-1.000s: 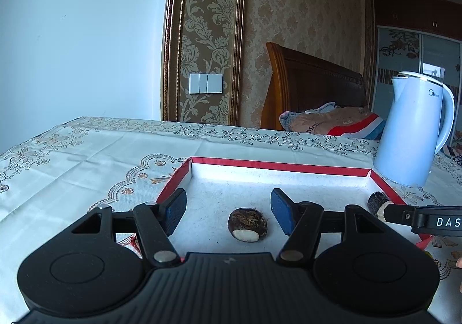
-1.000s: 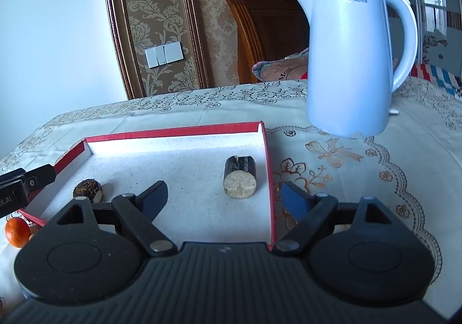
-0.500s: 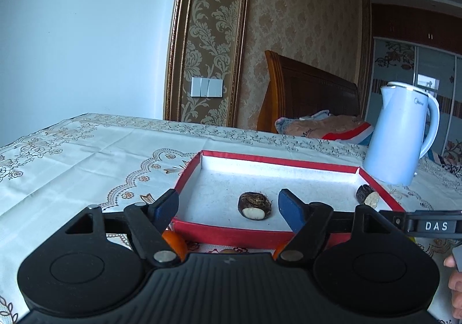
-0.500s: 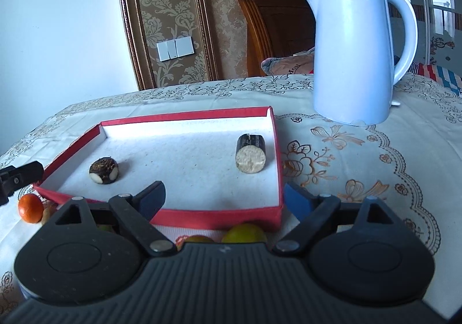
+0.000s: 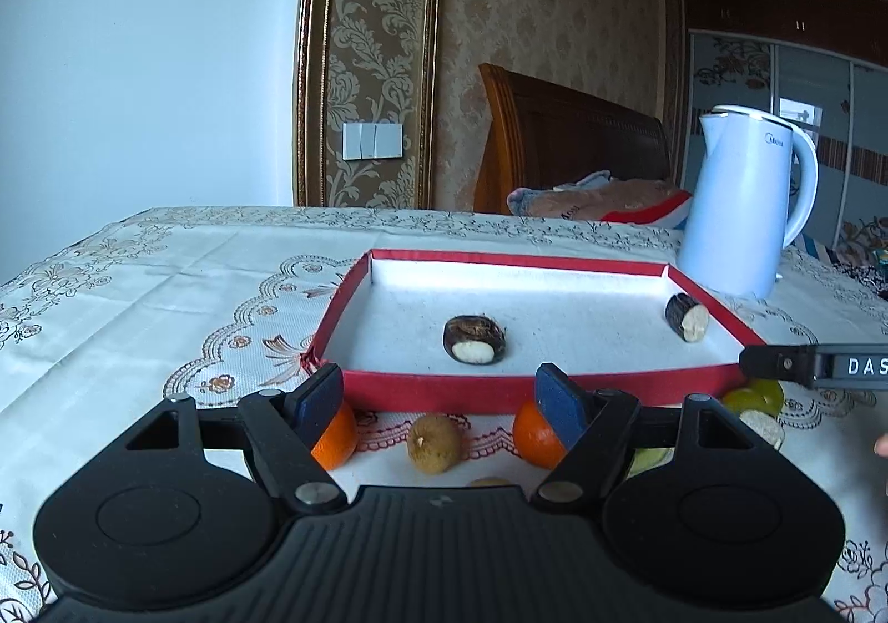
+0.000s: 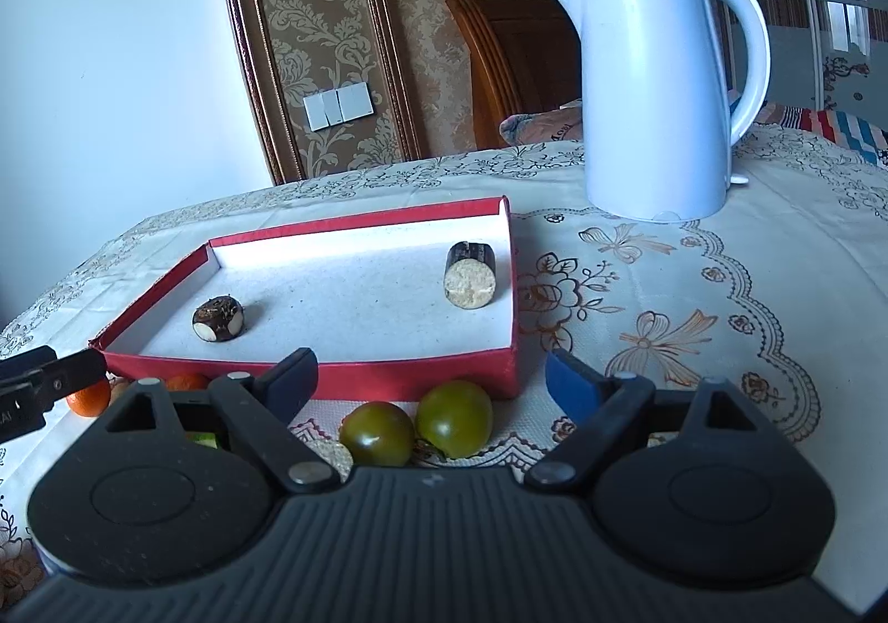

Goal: Organize fruits
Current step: 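Lift both open tools out of the tray back toward the produce, then grasp a second yam slice with the right tool while the left tool approaches a potato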

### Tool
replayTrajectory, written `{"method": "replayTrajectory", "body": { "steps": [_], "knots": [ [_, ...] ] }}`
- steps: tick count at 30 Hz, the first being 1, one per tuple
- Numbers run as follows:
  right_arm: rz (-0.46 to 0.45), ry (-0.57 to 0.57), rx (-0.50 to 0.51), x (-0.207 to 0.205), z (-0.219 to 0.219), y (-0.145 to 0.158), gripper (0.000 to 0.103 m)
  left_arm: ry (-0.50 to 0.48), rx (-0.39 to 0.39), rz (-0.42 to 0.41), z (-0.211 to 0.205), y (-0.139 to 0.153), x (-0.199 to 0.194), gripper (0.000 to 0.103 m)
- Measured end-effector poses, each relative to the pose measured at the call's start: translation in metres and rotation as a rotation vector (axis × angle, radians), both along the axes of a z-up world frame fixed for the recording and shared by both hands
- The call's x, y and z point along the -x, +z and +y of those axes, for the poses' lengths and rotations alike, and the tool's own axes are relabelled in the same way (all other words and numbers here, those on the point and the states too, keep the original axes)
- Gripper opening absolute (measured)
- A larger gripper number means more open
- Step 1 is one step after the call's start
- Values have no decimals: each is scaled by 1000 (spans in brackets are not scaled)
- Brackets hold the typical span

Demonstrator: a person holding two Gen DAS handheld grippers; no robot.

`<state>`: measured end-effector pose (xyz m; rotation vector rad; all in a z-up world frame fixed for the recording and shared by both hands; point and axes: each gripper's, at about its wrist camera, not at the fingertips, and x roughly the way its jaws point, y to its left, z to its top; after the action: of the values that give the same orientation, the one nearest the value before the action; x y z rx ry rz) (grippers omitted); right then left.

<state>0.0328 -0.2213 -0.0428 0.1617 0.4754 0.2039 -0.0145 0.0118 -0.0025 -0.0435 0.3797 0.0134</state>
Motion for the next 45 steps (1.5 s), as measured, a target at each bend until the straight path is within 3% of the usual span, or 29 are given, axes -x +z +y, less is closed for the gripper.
{"method": "replayTrajectory", "body": {
  "steps": [8, 17, 22, 45],
  "knots": [
    [-1, 15, 15, 8, 0, -1, 88, -24, 42, 69, 7, -6, 3, 76],
    [-9, 72, 54, 30, 3, -5, 88, -59, 47, 128, 8, -11, 4, 76],
    [9, 88, 20, 35, -3, -8, 88, -75, 33, 163, 4, -14, 0, 76],
    [48, 106, 62, 30, 5, -11, 91, -79, 10, 219, -1, -19, -9, 76]
  ]
}}
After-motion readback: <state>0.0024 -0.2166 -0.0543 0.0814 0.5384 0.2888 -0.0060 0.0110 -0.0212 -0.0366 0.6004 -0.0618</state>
